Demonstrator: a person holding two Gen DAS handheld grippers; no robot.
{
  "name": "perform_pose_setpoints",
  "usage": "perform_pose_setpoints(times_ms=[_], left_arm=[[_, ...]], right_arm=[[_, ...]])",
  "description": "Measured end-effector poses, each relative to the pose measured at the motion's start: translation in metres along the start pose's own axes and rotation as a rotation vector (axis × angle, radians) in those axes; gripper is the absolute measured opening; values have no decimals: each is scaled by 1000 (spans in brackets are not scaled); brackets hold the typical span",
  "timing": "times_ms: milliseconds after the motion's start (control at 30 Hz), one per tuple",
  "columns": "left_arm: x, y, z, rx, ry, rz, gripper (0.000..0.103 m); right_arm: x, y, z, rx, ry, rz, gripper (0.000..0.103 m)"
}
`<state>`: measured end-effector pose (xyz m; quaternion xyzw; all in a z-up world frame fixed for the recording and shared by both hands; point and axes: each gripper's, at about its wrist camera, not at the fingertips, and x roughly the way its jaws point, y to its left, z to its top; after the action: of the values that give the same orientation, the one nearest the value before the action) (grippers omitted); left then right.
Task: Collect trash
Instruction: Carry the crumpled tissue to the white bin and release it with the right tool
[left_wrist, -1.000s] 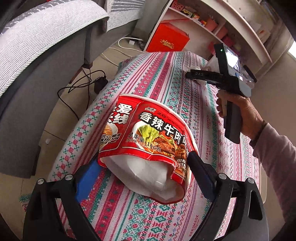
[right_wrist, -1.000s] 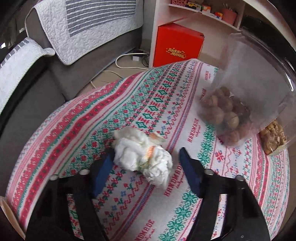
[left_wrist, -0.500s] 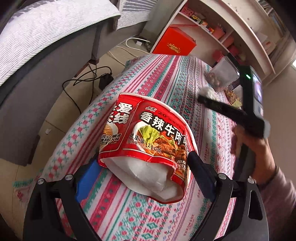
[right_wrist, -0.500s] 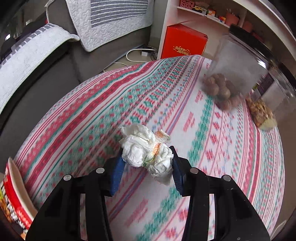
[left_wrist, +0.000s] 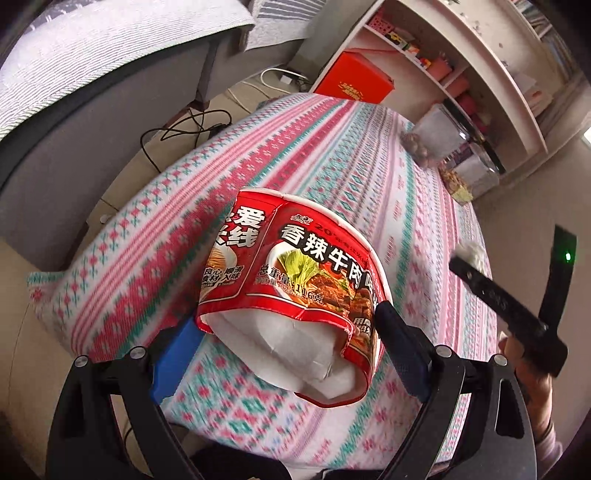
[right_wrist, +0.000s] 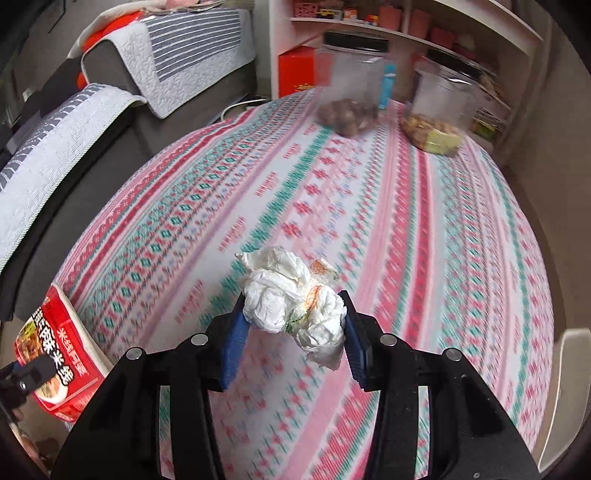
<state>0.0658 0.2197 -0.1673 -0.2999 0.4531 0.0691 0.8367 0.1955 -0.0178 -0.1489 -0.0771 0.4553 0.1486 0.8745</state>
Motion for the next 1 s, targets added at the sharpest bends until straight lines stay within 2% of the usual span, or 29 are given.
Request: perform_pose_setpoints(times_ms=[200, 467, 1000], left_arm=[[-9, -28, -14, 54, -1, -3, 89], [-14, -69, -29, 139, 0, -19, 89], [3, -173, -61, 330, 44, -62, 89]], right_arm=[[-27, -48, -36, 146, -12, 6, 45], [-55, -108, -79, 261, -38, -34, 45], [-102, -225, -132, 462, -98, -157, 46]])
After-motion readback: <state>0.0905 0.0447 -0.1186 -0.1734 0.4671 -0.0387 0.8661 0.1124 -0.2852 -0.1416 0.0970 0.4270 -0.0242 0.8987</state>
